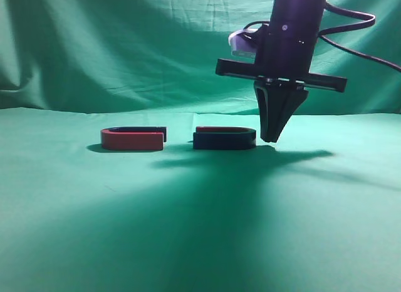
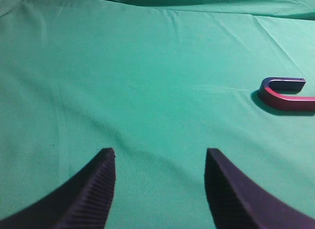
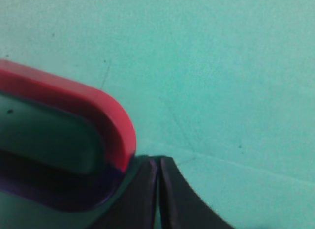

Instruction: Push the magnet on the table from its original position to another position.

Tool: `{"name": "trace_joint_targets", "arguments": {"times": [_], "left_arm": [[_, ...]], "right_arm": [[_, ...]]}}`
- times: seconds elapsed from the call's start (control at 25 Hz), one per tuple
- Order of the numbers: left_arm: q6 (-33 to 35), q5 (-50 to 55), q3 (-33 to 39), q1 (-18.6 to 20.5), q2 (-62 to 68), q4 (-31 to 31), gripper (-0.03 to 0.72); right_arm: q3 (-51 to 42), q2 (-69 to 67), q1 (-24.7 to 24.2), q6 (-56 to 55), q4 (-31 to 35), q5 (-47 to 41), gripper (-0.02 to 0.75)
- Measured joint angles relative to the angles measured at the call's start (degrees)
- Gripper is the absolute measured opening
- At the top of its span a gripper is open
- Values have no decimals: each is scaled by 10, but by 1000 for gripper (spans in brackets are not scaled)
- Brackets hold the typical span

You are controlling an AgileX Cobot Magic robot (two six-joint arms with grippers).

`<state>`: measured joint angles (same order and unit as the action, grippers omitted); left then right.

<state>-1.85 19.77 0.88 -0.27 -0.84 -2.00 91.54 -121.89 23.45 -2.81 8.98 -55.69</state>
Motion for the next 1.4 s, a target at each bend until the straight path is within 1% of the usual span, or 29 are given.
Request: {"name": "trace_joint_targets", "arguments": {"times": [0.04,0.08,0.12,0.16,0.2,0.44,0.68,0.92,1.0,1.16,1.28,1.4], "left_arm": [[0,0,0,0,0,0,372],[0,0,0,0,0,0,372],[0,0,0,0,0,0,372],[0,0,0,0,0,0,372],[0,0,0,0,0,0,372],[0,0,0,0,0,0,372],[0,0,0,0,0,0,372],[0,0,0,0,0,0,372],[0,0,0,0,0,0,372],[0,0,0,0,0,0,372],[0,0,0,0,0,0,372],[0,0,0,0,0,0,372]], "right_arm": [[3,-2,1,0,0,1,0],[3,-5,1,0,-2,2,137],[3,-6,2,0,-2,5,81],[3,-6,5,-1,-2,6,52],[3,-6,10,-1,-2,11,0],[3,-7,34,-6,1,31,0],[3,-9,42,-15,4,53,0],[18,-12,47,-15,3,49,0],[38,-12,47,-16,-1,27,0],[109,-5,48,-26,-27,-50,0],[156,23,48,-36,-50,-111,0],[184,71,48,-50,-81,-143,0]]}}
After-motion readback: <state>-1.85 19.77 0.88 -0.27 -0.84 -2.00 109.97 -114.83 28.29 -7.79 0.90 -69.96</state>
